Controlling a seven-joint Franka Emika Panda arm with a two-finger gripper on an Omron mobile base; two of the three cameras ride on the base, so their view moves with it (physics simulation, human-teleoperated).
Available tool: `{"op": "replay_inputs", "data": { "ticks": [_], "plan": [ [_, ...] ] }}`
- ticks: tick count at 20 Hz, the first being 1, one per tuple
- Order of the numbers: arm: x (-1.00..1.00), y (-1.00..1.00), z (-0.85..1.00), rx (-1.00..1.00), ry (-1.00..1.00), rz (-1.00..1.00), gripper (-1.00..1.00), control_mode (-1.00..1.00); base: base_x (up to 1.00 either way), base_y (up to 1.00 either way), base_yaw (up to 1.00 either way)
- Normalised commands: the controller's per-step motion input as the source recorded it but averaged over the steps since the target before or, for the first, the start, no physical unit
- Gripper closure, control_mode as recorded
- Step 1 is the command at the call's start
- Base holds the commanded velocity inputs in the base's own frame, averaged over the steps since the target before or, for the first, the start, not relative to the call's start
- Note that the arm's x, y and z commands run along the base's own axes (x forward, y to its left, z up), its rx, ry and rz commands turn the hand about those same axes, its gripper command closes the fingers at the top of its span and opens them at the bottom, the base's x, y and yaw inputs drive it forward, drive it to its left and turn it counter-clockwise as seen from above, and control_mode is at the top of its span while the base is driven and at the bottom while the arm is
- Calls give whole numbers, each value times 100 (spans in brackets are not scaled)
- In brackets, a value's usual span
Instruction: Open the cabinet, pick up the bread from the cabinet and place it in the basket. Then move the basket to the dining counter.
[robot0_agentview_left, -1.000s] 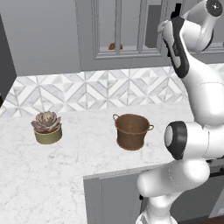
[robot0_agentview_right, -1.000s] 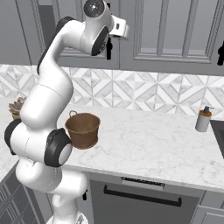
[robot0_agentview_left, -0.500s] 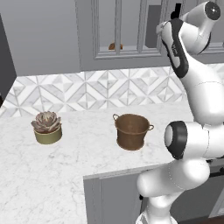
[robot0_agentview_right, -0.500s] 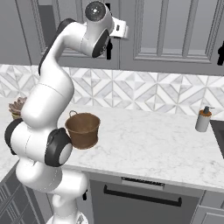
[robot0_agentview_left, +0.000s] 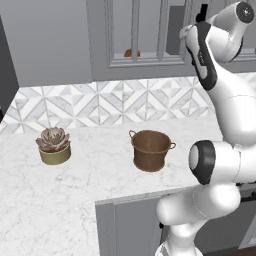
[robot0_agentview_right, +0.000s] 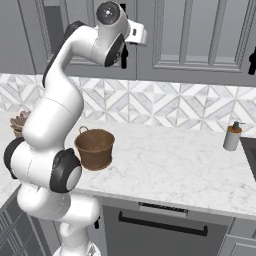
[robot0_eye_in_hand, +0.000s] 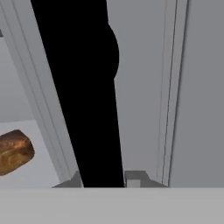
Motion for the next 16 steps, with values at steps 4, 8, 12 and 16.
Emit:
{"op": "replay_inputs", "data": {
  "ticks": [4,8,12,16],
  "plan": [
    [-86,12,0,0,0,-30,100,-100,0,0,0],
    [-94,35,0,0,3,-40,100,-100,0,0,0],
    [-93,44,0,-5,1,-40,100,-100,0,0,0],
    [-83,44,0,-12,4,-35,100,-100,0,0,0]
  ]
}}
